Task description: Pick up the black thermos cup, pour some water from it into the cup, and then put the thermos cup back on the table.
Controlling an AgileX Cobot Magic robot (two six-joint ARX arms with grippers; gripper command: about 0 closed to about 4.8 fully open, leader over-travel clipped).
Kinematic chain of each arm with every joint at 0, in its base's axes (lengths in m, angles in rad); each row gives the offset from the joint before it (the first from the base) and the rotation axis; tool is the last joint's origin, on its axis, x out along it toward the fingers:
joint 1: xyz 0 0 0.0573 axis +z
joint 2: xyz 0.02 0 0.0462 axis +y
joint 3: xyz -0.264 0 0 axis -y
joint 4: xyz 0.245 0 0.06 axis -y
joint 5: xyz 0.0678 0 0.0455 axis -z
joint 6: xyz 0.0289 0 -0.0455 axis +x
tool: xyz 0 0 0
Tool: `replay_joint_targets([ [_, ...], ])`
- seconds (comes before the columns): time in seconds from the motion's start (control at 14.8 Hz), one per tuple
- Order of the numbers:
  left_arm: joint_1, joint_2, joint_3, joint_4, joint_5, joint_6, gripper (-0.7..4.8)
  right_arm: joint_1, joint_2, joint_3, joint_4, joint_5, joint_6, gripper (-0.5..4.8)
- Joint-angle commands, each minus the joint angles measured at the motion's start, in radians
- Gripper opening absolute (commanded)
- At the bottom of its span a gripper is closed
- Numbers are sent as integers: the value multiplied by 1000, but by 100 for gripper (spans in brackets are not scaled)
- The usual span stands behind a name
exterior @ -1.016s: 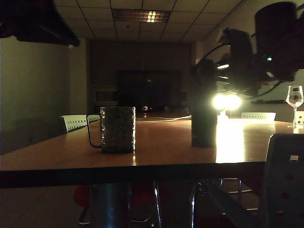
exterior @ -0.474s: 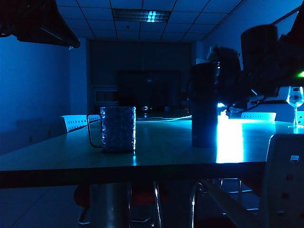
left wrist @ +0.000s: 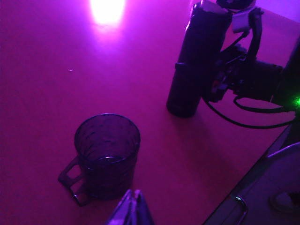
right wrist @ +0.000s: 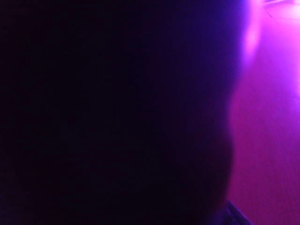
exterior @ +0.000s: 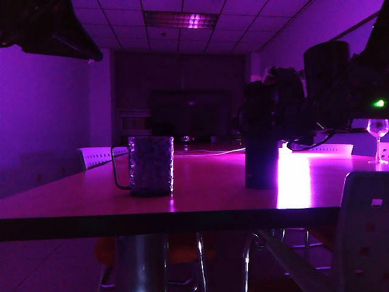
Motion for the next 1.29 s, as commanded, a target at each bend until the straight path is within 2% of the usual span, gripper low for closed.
replay_joint_targets([
  [0.07, 0, -2, 7, 13, 2, 1, -6, 1, -5, 4, 17, -3, 4, 156],
  [0.27, 0, -2, 7, 13, 2, 1, -6, 1, -14, 5, 13, -34, 0, 156],
  [0.34, 0, -2, 7, 13, 2, 0, -6, 2, -30, 6, 3, -72, -33, 156],
  [0.47, 0, -2, 7, 13, 21, 0, -6, 26, -89, 8, -82, -79, -148, 156],
  [0.54, 0, -2, 7, 12, 47, 0, -6, 49, -116, 11, -130, -64, -230, 156],
  [0.68, -1, -2, 9, -6, 60, 0, -6, 111, -132, 57, -233, 28, -328, 156],
  [0.81, -2, -2, 37, -71, 0, 5, -6, 169, -132, 130, -327, 106, -421, 156],
  [1.08, -2, -2, 80, -84, -32, 23, -6, 236, -122, 227, -376, 161, -562, 156],
  [1.29, -2, -2, 80, -111, -32, 23, -6, 265, -114, 239, -409, 219, -738, 156],
])
